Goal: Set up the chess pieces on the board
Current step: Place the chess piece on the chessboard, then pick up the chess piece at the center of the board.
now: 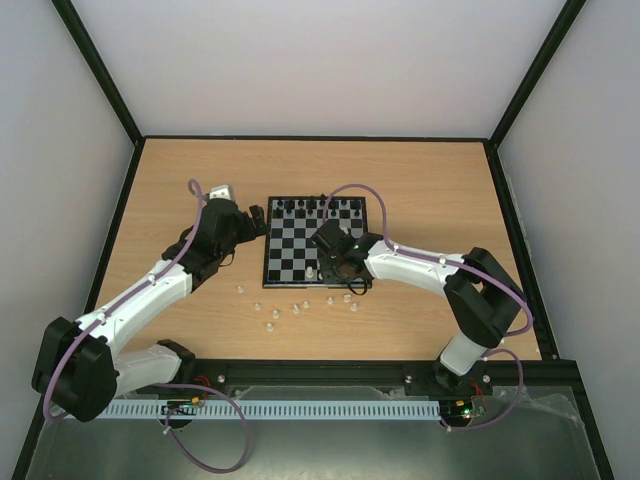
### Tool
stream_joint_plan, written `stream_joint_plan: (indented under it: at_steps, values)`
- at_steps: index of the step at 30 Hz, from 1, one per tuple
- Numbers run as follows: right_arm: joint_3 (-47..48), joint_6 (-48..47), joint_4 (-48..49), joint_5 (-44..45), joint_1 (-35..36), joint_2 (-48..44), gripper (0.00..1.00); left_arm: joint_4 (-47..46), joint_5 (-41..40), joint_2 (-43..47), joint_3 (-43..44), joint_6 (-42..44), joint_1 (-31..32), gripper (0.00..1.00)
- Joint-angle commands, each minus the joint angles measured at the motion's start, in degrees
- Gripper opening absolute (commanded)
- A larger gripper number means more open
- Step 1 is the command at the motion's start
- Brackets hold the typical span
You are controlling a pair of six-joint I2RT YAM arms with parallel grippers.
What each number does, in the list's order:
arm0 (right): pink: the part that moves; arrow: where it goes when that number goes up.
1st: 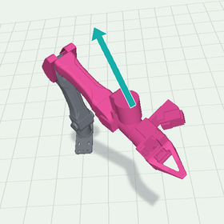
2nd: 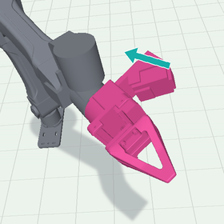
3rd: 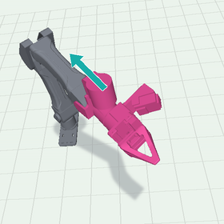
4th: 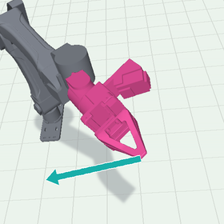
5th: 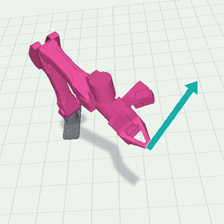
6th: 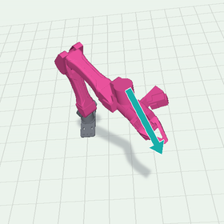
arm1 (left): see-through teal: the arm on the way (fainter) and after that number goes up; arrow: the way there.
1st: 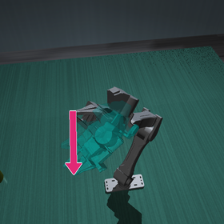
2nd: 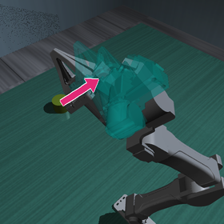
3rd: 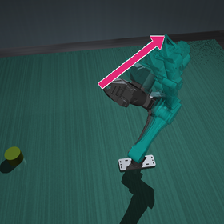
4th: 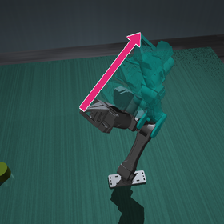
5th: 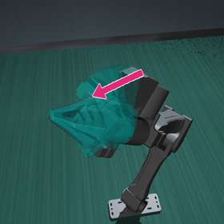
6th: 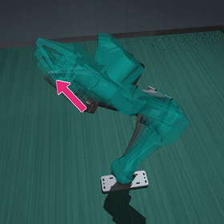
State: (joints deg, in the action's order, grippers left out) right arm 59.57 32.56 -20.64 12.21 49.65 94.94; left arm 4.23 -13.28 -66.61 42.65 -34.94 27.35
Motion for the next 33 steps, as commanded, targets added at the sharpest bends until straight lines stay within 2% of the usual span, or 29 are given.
stream_joint_plan:
  at_steps: [1, 17, 33]
  values:
    - [0.99, -0.21, -1.05, -0.02, 0.42, -0.06, 0.18, -0.75, -0.30, 0.32, -0.50, 0.48, 0.07, 1.00]
    - [-1.00, -0.30, -1.48, 1.30, 0.44, -5.77, 0.43, -0.86, -0.20, 0.51, -0.56, 0.35, 0.07, 0.99]
    - [-2.72, -1.02, -1.97, -0.09, 1.45, -12.42, 0.44, -0.71, -0.43, 0.20, -0.52, 0.39, 0.07, 1.00]
